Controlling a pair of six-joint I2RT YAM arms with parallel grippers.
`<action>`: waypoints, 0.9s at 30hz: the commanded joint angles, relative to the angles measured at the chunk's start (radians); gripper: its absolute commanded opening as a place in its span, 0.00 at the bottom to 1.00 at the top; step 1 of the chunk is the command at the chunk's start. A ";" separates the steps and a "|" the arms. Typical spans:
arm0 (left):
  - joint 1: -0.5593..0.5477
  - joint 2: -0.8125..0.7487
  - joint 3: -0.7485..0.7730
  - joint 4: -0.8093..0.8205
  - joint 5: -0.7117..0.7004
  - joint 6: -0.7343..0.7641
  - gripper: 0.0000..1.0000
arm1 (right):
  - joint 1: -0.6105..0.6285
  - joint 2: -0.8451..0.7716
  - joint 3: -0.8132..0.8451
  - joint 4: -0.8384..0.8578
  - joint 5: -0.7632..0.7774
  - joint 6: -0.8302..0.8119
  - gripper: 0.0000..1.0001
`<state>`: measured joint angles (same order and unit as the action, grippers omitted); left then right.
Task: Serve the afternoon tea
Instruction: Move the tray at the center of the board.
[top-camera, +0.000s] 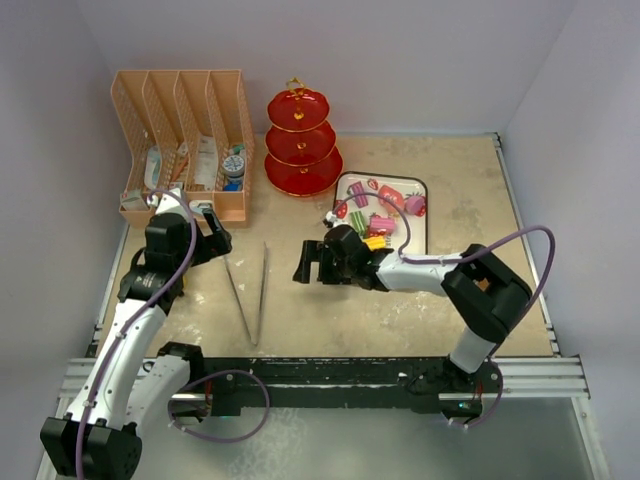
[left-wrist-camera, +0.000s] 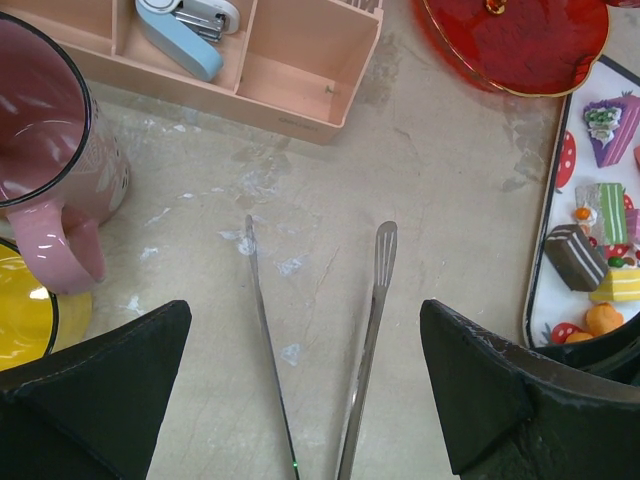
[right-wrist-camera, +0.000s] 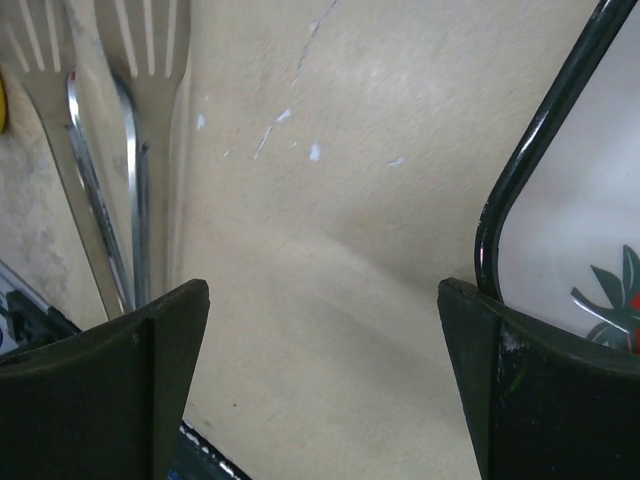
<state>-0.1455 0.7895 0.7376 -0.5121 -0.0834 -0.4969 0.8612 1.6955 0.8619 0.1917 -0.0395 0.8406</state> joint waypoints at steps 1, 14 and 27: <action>-0.003 0.006 0.000 0.044 -0.009 0.001 0.94 | -0.078 0.003 -0.015 -0.081 0.079 -0.057 0.99; -0.003 0.018 0.003 0.043 -0.009 0.001 0.94 | -0.201 -0.065 -0.040 -0.107 0.092 -0.100 0.99; -0.004 0.020 0.005 0.046 -0.006 0.005 0.94 | -0.212 -0.313 0.030 -0.067 -0.024 -0.251 0.99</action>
<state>-0.1455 0.8097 0.7376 -0.5114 -0.0837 -0.4961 0.6476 1.4540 0.8318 0.0902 -0.0521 0.6353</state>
